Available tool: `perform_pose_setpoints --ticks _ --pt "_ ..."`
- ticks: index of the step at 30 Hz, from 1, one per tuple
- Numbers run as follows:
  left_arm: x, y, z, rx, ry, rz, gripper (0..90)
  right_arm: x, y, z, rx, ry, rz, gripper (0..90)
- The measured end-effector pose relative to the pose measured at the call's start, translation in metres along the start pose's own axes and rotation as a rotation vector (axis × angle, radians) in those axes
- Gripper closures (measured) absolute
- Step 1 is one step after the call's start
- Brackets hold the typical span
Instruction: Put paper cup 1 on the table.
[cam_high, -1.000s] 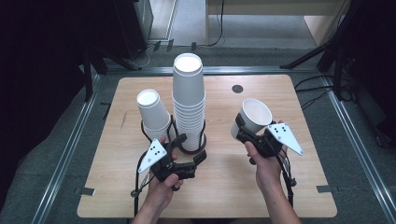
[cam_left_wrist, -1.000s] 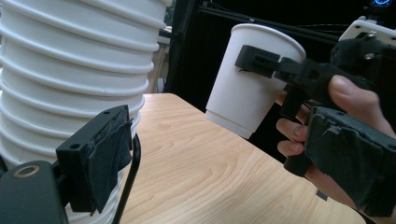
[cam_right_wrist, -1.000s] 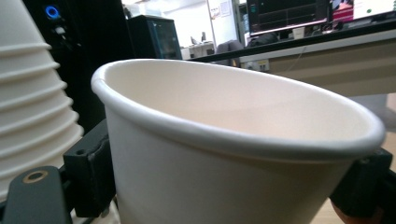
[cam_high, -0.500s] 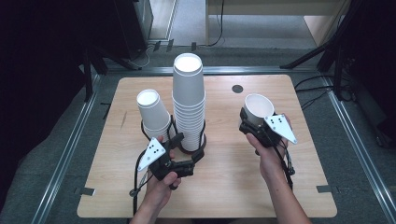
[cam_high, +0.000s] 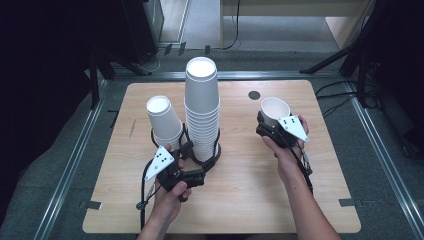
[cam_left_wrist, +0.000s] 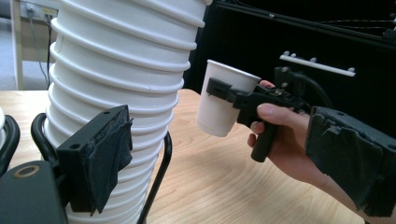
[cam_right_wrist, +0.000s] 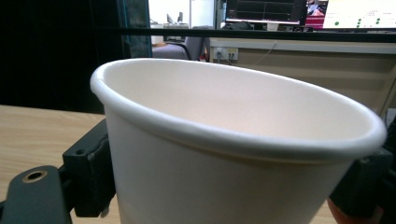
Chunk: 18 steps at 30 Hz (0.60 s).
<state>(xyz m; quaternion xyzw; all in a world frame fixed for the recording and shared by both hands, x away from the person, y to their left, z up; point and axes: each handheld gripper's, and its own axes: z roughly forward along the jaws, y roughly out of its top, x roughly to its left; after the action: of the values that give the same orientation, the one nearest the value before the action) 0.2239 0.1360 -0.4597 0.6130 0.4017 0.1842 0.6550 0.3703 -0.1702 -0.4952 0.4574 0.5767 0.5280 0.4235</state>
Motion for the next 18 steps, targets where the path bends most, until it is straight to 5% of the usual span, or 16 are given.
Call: perform_pose_setpoints --ticks 8,18 --pt "0.003 0.002 -0.002 -0.004 0.014 -0.009 7.7 -0.002 -0.017 0.018 0.025 -0.054 -0.054 12.2" --pt "0.005 0.002 -0.002 0.004 0.019 -0.010 7.7 -0.007 -0.031 0.029 0.070 -0.100 -0.030 11.7"
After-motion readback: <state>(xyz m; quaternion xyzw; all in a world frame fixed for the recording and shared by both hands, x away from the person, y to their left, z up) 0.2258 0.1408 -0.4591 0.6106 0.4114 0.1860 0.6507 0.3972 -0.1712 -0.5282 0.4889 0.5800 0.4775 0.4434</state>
